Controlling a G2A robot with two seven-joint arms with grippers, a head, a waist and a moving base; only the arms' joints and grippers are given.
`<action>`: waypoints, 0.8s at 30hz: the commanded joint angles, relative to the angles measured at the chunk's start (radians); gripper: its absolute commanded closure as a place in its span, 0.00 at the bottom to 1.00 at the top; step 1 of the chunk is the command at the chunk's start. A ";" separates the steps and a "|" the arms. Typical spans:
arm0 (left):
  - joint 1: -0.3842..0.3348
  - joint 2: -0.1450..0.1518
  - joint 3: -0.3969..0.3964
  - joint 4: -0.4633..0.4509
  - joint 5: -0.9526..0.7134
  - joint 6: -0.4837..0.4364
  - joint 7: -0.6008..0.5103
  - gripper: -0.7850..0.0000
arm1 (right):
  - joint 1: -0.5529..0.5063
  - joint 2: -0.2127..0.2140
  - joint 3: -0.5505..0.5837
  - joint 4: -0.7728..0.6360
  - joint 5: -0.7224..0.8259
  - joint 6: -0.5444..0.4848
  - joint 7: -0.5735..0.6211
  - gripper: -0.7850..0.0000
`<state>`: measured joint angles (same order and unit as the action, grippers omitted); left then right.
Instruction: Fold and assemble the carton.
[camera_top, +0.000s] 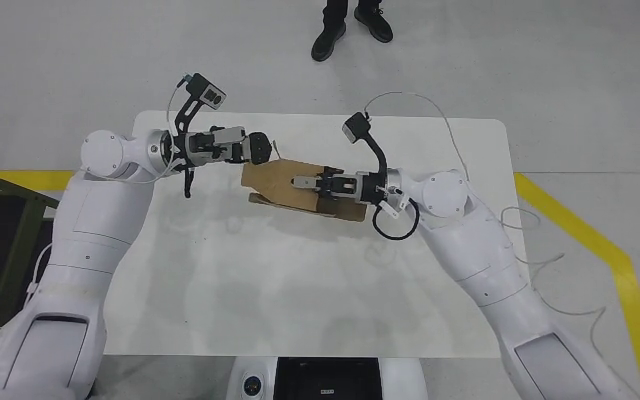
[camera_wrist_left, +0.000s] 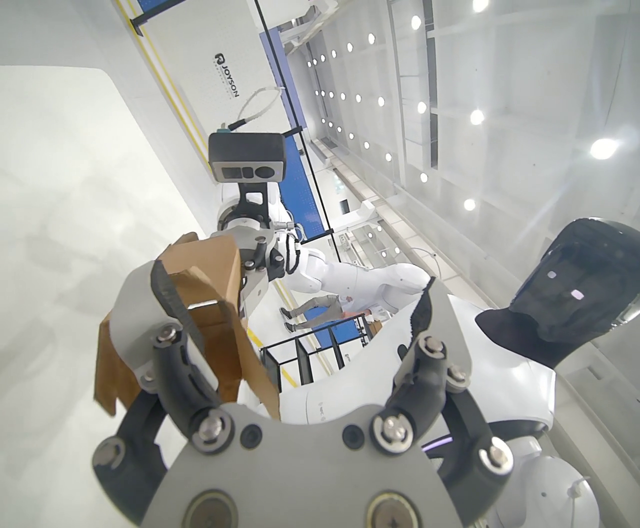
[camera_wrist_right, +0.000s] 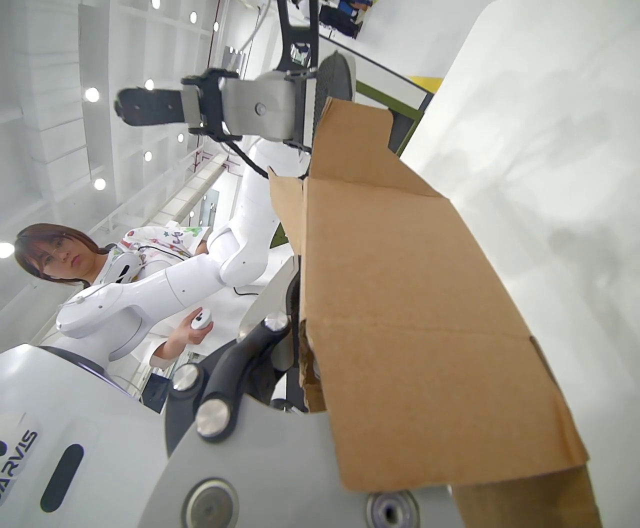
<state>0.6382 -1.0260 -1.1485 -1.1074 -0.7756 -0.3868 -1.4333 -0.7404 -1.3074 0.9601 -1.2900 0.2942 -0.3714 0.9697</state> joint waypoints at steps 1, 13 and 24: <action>0.006 0.001 -0.002 -0.002 0.005 0.001 -0.001 0.00 | -0.004 0.002 0.013 -0.003 -0.005 0.001 -0.017 1.00; 0.053 0.004 -0.013 -0.067 -0.011 0.024 -0.024 0.00 | -0.022 0.006 0.046 -0.016 -0.070 0.011 -0.131 1.00; 0.070 0.003 -0.019 -0.069 -0.020 0.036 -0.036 0.00 | -0.022 0.007 0.064 -0.021 -0.091 0.008 -0.171 1.00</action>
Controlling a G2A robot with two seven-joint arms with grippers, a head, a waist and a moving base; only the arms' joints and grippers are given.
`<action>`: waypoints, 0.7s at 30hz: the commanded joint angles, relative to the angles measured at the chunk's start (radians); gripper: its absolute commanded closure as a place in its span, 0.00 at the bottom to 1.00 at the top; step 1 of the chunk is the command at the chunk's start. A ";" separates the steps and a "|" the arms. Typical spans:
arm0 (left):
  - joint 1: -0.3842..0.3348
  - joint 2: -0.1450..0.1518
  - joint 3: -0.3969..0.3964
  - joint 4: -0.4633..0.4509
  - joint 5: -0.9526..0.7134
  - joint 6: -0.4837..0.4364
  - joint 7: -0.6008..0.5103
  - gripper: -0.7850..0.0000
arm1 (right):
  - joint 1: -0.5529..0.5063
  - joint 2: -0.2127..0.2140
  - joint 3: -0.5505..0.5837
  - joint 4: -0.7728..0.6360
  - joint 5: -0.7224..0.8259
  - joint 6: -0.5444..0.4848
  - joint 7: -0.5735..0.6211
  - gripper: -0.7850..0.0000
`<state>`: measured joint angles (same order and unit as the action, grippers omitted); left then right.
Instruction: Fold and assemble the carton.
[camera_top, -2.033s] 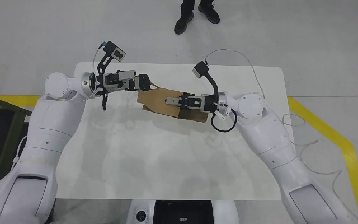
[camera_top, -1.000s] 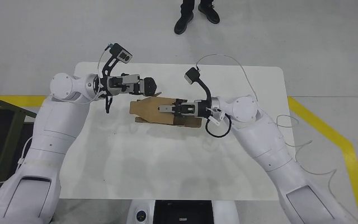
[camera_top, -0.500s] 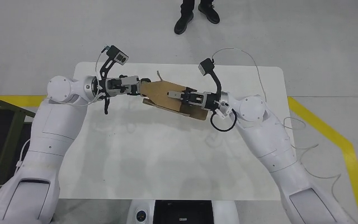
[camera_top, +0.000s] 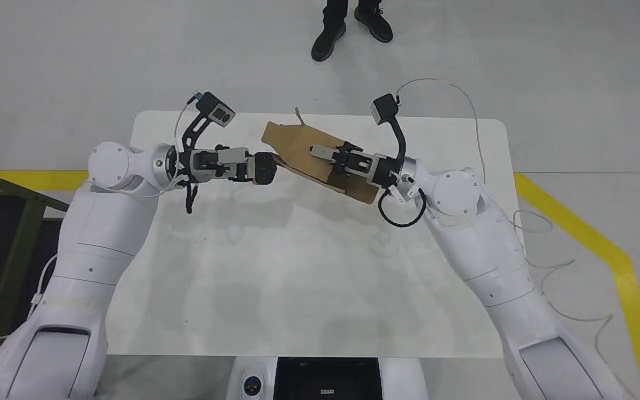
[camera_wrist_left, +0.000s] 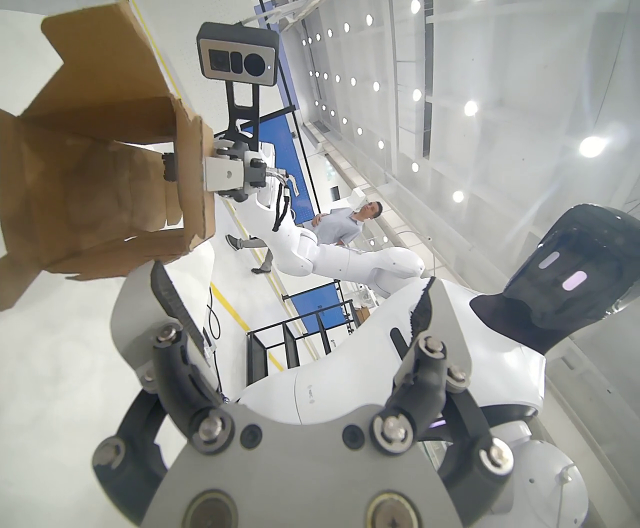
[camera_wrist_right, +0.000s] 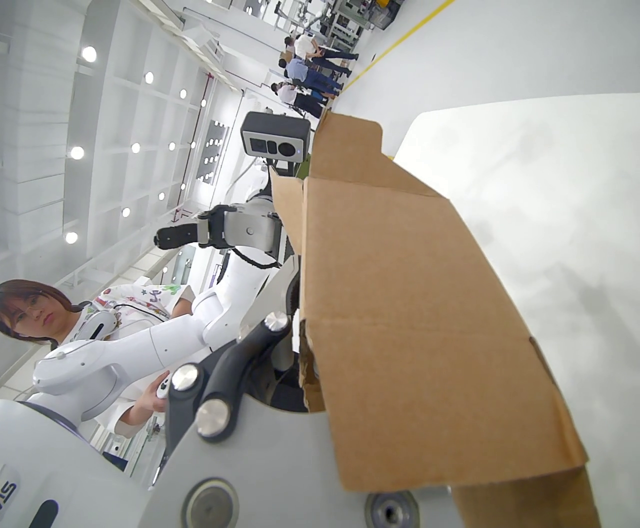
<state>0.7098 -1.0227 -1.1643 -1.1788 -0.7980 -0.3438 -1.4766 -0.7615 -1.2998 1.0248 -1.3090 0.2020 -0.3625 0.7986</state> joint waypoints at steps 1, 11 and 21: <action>-0.004 0.000 -0.009 0.007 0.004 -0.018 0.019 0.00 | -0.001 -0.001 -0.001 -0.004 0.002 -0.001 0.002 1.00; -0.056 0.000 -0.044 0.081 0.013 -0.049 0.050 0.00 | -0.015 0.006 -0.002 -0.026 0.004 0.003 0.085 1.00; -0.031 -0.010 -0.006 0.029 0.022 -0.045 0.045 0.00 | -0.008 0.000 -0.018 -0.044 0.001 0.010 0.060 1.00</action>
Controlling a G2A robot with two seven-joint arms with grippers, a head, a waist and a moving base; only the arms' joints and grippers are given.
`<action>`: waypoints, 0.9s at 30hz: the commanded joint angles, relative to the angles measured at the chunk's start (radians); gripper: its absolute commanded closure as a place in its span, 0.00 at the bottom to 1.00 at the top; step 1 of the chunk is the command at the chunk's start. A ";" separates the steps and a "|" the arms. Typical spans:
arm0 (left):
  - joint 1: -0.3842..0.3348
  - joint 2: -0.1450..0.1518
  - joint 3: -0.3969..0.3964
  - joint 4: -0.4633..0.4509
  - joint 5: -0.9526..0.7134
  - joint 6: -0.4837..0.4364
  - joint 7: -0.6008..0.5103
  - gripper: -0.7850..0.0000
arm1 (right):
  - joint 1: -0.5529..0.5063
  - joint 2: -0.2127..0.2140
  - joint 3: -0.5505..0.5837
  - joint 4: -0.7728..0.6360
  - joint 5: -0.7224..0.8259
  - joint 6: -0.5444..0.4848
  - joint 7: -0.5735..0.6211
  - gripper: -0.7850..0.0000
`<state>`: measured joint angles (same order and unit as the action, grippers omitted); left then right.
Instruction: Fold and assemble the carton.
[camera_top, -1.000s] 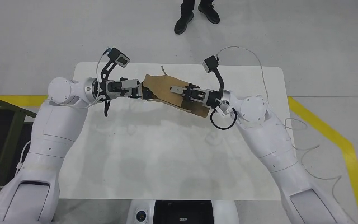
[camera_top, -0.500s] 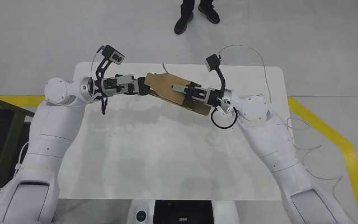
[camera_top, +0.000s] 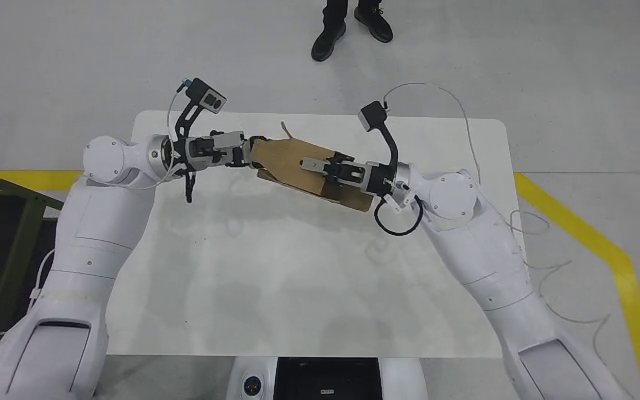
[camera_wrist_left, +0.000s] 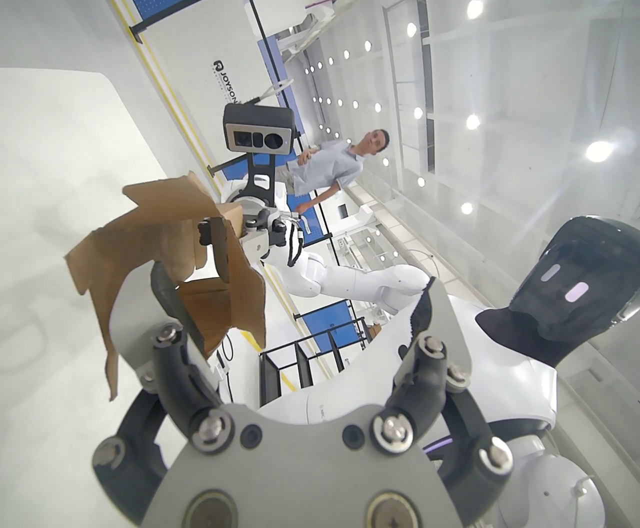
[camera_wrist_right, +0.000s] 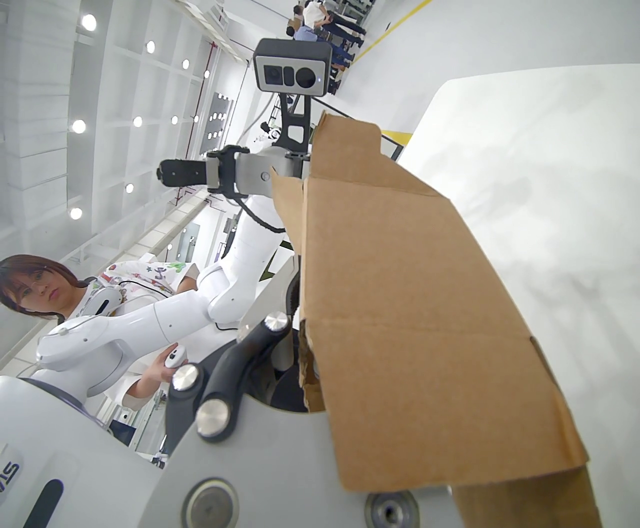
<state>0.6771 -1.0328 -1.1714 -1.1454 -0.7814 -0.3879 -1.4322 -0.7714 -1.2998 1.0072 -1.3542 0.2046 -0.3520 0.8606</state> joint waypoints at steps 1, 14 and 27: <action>0.002 0.000 0.002 -0.007 0.012 0.000 0.000 0.00 | 0.003 -0.001 0.000 0.002 -0.003 -0.001 -0.004 1.00; 0.023 0.006 -0.010 -0.033 0.010 0.032 -0.032 0.00 | 0.021 -0.004 0.011 0.015 -0.012 0.008 -0.051 1.00; 0.027 0.002 0.003 -0.042 0.003 0.043 -0.043 0.00 | 0.049 -0.019 -0.013 0.042 -0.020 0.009 -0.112 1.00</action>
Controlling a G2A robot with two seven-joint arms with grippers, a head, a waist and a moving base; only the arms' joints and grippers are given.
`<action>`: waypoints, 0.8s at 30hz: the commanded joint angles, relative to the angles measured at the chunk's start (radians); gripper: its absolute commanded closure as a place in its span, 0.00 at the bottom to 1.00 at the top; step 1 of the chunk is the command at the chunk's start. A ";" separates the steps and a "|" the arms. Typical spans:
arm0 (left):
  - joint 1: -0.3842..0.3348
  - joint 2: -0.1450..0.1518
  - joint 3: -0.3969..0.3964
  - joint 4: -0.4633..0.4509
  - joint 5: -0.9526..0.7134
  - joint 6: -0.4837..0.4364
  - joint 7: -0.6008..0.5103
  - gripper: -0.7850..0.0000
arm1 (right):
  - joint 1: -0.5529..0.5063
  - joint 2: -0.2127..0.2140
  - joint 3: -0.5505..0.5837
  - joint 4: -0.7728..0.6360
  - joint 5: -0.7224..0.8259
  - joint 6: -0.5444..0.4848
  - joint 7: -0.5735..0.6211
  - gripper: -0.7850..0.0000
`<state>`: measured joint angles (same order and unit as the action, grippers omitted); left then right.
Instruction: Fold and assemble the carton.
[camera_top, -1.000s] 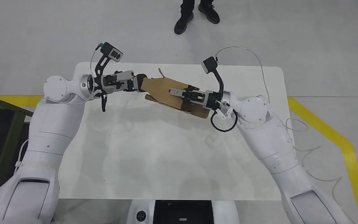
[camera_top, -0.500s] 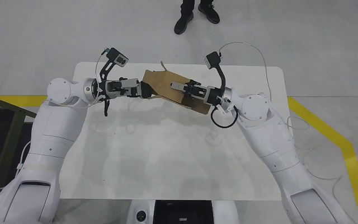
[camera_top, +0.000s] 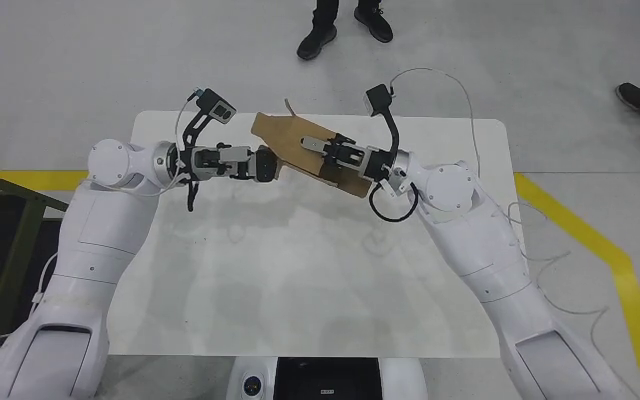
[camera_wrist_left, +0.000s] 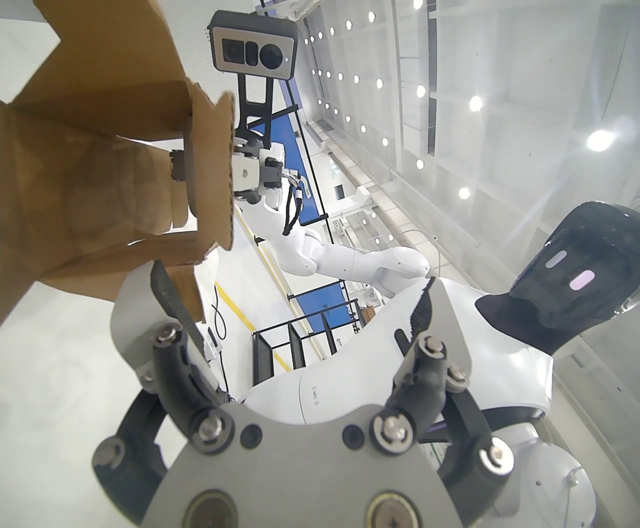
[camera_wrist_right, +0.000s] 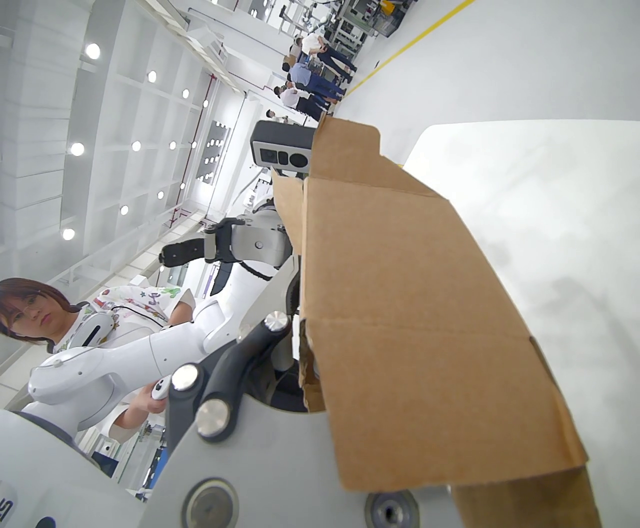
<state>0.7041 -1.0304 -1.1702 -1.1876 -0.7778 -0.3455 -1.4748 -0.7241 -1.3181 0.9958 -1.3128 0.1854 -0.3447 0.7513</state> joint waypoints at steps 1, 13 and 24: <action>0.001 -0.001 0.003 0.000 -0.001 0.001 0.000 0.00 | 0.004 -0.002 -0.003 0.001 -0.002 0.003 -0.006 1.00; -0.017 -0.009 0.013 0.020 -0.009 -0.004 0.004 0.00 | 0.011 -0.016 -0.029 0.010 0.003 -0.002 -0.029 1.00; -0.030 0.010 -0.053 0.074 0.055 -0.023 0.023 0.00 | -0.003 -0.002 0.025 0.028 0.020 -0.008 0.055 1.00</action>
<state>0.6751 -1.0239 -1.2139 -1.1226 -0.7386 -0.3631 -1.4574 -0.7238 -1.3225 1.0149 -1.2851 0.1983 -0.3515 0.7865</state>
